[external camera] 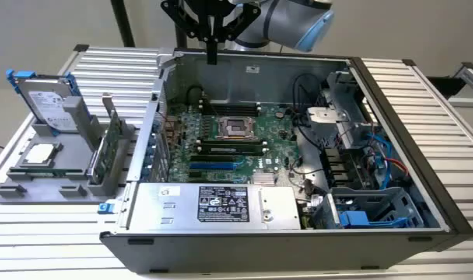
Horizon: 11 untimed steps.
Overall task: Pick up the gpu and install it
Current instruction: 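Reach for the gpu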
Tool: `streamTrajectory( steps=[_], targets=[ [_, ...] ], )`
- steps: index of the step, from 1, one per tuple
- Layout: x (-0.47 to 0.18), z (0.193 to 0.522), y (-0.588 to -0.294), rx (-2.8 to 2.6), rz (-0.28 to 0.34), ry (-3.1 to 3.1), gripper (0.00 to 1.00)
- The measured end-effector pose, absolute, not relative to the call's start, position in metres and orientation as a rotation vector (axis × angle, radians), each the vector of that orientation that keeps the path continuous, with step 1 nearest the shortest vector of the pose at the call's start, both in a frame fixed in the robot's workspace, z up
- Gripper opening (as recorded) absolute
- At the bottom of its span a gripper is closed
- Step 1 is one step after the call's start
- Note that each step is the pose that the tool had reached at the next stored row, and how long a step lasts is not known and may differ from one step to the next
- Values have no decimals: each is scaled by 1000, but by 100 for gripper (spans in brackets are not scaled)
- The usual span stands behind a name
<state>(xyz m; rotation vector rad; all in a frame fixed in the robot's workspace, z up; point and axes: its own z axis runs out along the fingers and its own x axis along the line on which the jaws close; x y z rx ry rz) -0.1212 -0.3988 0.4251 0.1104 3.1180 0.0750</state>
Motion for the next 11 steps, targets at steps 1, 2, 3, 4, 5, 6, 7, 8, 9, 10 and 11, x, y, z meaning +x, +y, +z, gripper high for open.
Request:
streamTrajectory(
  steps=[1, 2, 3, 4, 5, 6, 7, 8, 9, 10, 11],
  targets=[
    [-121, 425, -399, 110, 75, 3118, 0],
    [-121, 427, -399, 110, 75, 3118, 0],
    [-121, 428, -399, 110, 75, 3118, 0],
    [-121, 429, -399, 110, 75, 3118, 0],
    [-121, 429, -399, 110, 75, 3118, 0],
    [-121, 429, -399, 110, 75, 3118, 0],
    [-121, 429, -399, 110, 75, 3118, 0],
    [-121, 429, -399, 110, 75, 3118, 0],
    [-122, 429, -399, 110, 75, 3118, 0],
    [-122, 429, -399, 110, 75, 3118, 0],
    [-123, 429, -399, 110, 75, 3118, 0]
  ],
)
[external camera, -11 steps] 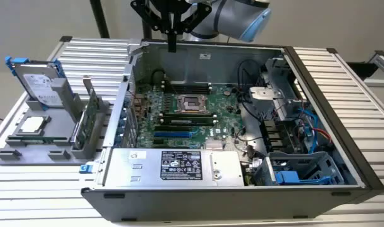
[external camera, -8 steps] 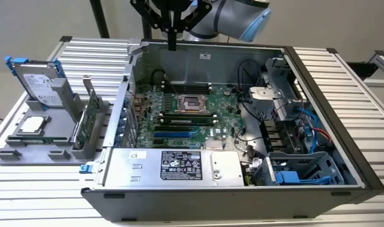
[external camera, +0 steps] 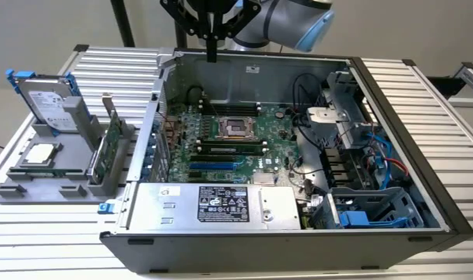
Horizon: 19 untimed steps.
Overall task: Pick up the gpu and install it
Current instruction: 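Reach for the gpu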
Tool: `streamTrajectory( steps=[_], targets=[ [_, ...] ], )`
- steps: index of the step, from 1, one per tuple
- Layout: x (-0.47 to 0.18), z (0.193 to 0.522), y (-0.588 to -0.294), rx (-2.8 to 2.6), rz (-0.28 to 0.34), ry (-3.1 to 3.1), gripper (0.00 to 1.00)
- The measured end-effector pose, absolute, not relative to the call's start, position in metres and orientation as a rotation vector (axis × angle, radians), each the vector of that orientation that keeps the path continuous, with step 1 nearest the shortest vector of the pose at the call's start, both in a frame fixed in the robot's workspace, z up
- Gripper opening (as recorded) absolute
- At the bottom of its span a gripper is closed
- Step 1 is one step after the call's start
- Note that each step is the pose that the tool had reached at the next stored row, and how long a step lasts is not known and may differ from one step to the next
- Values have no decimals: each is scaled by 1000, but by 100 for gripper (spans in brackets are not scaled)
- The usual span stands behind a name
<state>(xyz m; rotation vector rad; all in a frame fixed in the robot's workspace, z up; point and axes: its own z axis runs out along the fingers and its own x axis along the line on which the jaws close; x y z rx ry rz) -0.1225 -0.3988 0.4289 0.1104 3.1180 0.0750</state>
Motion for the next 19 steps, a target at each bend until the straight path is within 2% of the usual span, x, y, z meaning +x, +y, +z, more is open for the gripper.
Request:
streamTrajectory(
  steps=[19],
  targets=[
    [-143, 429, -403, 108, 75, 3118, 0]
  ],
)
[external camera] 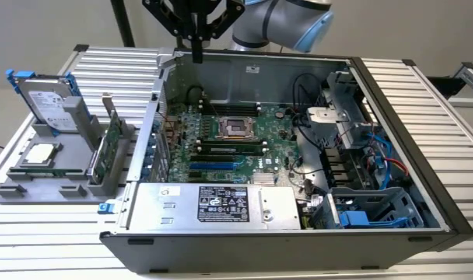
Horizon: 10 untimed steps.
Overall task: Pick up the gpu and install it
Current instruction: 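Reach for the gpu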
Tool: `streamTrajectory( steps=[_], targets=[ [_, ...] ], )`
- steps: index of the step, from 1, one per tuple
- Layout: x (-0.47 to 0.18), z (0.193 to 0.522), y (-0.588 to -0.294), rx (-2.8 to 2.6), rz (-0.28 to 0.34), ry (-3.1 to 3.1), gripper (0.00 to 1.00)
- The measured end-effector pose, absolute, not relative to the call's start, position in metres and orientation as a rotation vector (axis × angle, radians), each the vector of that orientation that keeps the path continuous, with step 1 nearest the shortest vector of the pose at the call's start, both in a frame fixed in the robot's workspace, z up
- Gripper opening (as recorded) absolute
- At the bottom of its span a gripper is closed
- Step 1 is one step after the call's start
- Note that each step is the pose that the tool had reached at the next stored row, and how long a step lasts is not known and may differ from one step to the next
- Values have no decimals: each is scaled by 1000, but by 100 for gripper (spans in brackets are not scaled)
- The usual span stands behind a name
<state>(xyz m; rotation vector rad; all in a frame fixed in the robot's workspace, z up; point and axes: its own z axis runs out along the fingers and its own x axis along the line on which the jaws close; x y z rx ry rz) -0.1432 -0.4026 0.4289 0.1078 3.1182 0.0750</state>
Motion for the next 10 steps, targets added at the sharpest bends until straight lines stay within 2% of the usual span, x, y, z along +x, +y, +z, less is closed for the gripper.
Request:
streamTrajectory(
  steps=[10],
  targets=[
    [-156, 429, -407, 108, 76, 3118, 0]
  ],
)
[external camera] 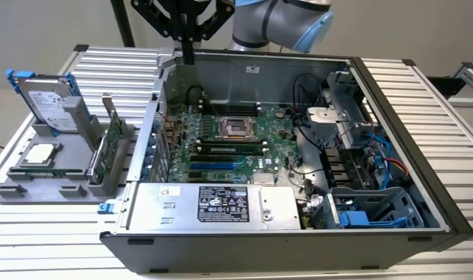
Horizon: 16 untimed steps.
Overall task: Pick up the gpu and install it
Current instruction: 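Reach for the gpu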
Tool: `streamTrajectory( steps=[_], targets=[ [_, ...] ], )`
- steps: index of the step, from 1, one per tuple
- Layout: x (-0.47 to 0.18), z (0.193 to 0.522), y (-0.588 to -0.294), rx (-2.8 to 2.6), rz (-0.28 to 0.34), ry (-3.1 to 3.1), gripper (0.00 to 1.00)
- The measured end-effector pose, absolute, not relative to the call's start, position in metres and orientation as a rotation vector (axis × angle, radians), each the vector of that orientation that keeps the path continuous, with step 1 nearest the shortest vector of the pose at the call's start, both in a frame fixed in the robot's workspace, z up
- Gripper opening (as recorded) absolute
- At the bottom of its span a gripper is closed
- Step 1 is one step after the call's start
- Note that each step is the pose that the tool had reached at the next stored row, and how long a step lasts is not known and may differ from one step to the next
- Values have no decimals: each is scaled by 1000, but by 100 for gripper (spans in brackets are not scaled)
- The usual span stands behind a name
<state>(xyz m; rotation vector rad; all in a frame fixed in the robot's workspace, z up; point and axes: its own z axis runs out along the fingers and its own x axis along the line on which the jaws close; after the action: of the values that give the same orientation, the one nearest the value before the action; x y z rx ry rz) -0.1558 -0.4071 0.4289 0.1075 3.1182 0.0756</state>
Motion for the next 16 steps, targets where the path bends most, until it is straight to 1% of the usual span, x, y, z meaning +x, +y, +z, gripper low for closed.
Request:
streamTrajectory(
  steps=[16],
  targets=[
    [-176, 429, -415, 107, 77, 3118, 0]
  ],
)
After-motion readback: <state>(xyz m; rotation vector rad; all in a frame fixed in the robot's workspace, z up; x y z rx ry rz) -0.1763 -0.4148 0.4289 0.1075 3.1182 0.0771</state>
